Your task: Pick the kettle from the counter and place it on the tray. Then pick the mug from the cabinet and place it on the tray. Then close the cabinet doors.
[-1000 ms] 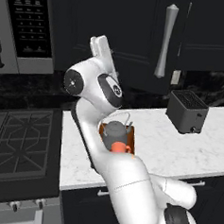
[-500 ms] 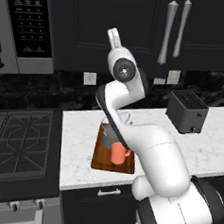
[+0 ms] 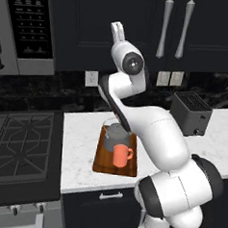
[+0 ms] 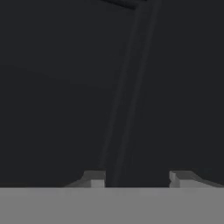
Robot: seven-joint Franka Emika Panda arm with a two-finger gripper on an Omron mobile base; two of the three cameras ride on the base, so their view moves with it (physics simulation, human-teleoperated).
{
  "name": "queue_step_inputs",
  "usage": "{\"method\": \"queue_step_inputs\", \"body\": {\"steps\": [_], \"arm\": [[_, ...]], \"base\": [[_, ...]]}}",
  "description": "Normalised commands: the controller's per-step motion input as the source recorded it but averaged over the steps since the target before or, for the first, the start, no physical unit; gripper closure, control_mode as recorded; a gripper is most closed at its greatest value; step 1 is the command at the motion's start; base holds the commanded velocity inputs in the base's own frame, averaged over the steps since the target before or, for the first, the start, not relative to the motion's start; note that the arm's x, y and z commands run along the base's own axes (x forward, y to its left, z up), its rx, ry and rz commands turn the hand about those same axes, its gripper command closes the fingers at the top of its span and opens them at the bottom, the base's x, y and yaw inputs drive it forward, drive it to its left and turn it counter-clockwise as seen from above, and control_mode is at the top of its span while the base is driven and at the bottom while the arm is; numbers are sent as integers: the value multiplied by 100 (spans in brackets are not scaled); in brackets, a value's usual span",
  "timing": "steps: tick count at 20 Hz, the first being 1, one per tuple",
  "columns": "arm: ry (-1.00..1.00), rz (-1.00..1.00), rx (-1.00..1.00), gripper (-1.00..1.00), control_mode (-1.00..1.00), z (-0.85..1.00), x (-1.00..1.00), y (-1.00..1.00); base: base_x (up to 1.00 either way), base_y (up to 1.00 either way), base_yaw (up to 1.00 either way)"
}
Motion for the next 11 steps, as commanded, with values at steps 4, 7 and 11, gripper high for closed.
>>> {"method": "queue_step_inputs", "body": {"steps": [4, 7, 11], "arm": [[16, 0, 5, -100, -100, -1, 83, -5], [17, 0, 2, -100, -100, -14, 72, -11], [4, 0, 0, -100, -100, -48, 72, -14]], "base": [[0, 0, 0], [0, 0, 0], [0, 0, 0]]}}
